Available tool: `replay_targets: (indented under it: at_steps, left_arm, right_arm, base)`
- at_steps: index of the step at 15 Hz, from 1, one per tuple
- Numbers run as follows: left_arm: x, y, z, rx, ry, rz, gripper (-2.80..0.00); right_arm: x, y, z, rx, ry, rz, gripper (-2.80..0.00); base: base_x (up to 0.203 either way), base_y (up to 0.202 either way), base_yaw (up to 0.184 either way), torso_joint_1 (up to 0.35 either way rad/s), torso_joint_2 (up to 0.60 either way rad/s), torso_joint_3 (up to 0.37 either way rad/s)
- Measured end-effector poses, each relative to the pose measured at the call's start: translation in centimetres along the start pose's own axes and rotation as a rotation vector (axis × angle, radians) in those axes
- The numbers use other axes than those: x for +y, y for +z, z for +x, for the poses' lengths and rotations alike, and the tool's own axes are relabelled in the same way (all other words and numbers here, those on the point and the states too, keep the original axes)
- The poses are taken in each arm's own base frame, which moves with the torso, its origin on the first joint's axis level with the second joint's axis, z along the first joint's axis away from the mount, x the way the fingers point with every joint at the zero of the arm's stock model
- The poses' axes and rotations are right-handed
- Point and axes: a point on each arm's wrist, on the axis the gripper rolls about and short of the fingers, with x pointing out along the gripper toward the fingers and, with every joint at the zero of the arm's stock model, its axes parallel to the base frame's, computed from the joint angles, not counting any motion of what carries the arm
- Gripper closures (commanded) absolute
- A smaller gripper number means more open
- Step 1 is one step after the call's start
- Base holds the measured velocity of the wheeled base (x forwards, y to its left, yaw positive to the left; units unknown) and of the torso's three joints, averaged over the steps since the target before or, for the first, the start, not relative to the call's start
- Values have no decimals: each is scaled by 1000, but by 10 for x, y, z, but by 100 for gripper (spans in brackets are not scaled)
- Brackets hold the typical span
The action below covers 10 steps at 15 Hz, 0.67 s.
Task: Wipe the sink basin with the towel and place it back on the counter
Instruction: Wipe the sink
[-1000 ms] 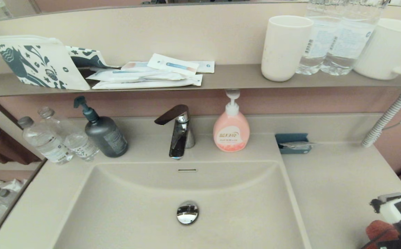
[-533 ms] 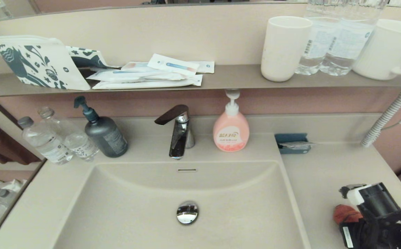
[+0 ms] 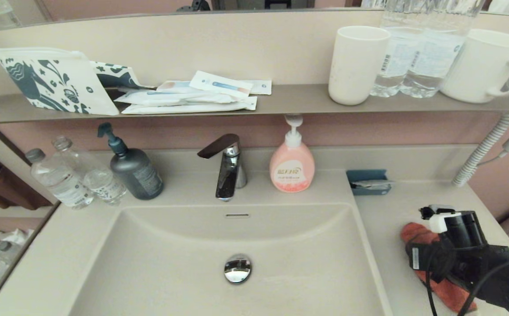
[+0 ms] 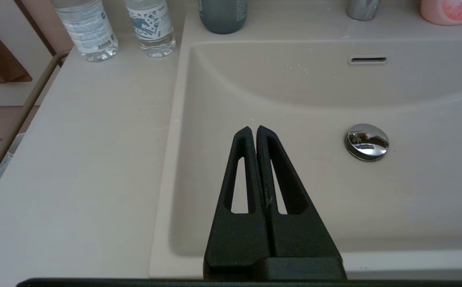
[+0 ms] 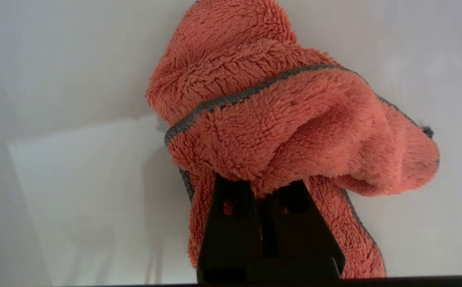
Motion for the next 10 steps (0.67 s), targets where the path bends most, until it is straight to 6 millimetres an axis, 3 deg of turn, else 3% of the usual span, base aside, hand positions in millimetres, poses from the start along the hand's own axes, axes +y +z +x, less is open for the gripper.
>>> replay_targets:
  at_steps: [6, 10]
  left_arm:
    - [0, 0, 0, 0, 0, 0, 0]
    - [0, 0, 0, 0, 0, 0, 0]
  right_arm:
    - [-2, 11, 5, -18, -3, 16, 0]
    - [6, -9, -16, 13, 27, -51, 0]
  base:
    - [0, 0, 0, 0, 0, 0]
    - [0, 0, 0, 0, 0, 0]
